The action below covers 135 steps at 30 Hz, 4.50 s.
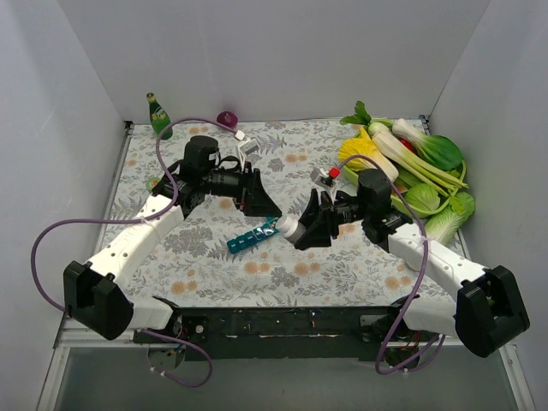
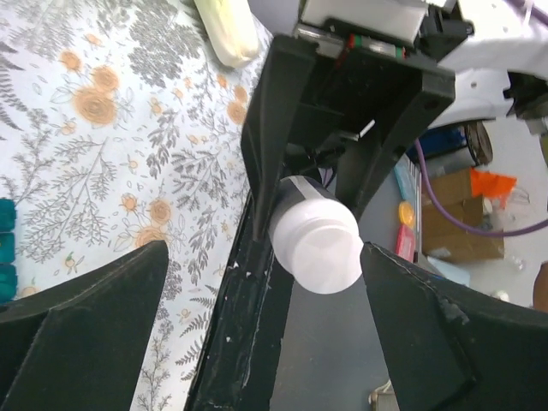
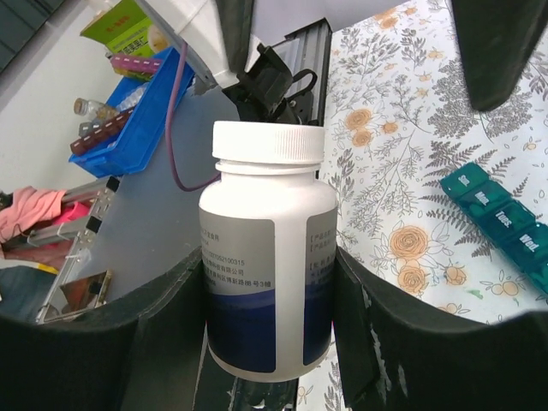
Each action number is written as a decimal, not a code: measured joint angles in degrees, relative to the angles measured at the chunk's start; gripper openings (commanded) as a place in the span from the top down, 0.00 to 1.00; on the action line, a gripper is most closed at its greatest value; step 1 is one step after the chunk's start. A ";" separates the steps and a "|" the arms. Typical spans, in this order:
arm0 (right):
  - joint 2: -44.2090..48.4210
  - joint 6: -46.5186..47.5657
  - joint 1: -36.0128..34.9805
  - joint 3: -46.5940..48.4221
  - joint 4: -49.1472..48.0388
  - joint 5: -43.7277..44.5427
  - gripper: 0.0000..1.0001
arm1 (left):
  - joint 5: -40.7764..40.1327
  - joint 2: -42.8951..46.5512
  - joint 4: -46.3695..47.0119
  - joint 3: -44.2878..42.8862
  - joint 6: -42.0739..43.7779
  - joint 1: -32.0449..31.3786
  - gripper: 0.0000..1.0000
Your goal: Sort the pills into containers
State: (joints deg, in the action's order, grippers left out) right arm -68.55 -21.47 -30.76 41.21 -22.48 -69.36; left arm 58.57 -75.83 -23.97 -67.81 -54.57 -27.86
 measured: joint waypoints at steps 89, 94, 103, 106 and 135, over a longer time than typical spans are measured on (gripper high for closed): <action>0.72 29.53 -2.58 8.87 25.16 5.79 0.99 | -9.90 13.77 5.22 4.96 -11.54 1.90 0.02; 1.49 43.28 -2.75 15.56 35.87 17.90 0.99 | -13.90 17.14 10.38 12.37 -27.82 1.92 0.05; 1.57 54.58 -8.11 19.17 43.41 35.15 0.99 | -23.32 14.21 15.85 17.22 -46.51 -0.76 0.14; 1.57 55.74 -8.37 19.17 44.06 37.68 0.99 | -25.94 14.16 16.96 17.22 -49.20 -2.86 0.18; 0.90 50.77 -6.27 17.53 46.36 31.80 0.99 | -20.00 5.92 17.29 14.36 -34.16 -5.95 0.85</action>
State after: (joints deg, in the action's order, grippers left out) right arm -67.66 29.30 -37.04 58.74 23.88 -37.56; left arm 38.57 -69.91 -6.68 -53.45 -88.73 -33.80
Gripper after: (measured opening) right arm 0.599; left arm 0.410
